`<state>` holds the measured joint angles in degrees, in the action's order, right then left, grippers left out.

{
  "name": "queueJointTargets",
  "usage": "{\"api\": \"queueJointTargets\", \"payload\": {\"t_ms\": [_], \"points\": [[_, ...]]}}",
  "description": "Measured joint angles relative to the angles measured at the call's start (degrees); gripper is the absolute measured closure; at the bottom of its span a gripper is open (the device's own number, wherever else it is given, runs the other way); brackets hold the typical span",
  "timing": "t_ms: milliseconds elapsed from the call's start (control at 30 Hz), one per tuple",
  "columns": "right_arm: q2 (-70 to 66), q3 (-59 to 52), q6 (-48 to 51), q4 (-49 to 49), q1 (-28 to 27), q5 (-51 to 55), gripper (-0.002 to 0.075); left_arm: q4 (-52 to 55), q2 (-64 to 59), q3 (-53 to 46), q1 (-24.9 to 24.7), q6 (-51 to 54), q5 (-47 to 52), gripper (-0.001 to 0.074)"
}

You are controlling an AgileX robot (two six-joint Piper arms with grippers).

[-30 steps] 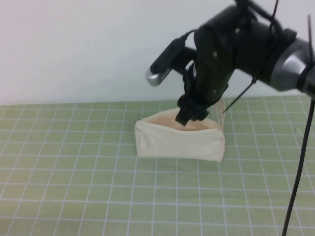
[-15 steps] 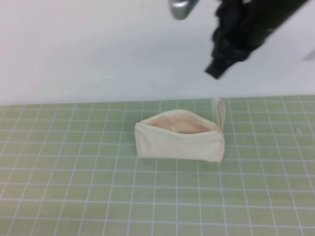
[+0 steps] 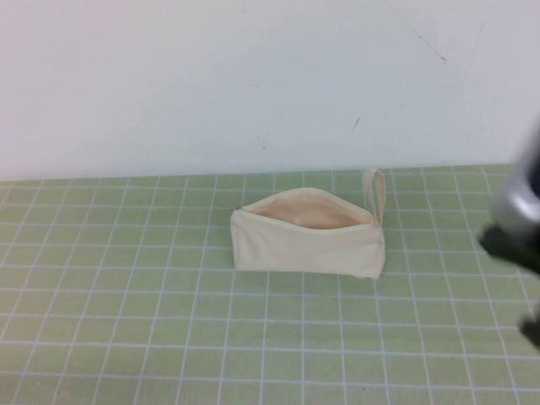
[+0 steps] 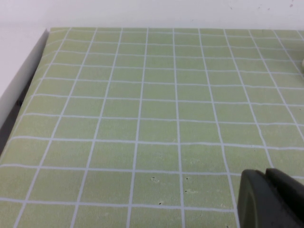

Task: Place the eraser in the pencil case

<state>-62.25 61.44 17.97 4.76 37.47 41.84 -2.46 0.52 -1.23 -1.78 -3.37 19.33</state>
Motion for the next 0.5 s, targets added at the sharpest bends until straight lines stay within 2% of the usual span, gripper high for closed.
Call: {"api": "queueJointTargets", "payload": {"t_ms": [233, 500], "points": [[15.2, -20.9, -1.5, -3.6, 0.0, -4.3, 0.0726, 0.0, 0.0, 0.0, 0.0, 0.0, 0.0, 0.0736], [22.7, -30.5, -2.9, -11.4, 0.0, -4.3, 0.0726, 0.0, 0.0, 0.0, 0.0, 0.0, 0.0, 0.0736]]}}
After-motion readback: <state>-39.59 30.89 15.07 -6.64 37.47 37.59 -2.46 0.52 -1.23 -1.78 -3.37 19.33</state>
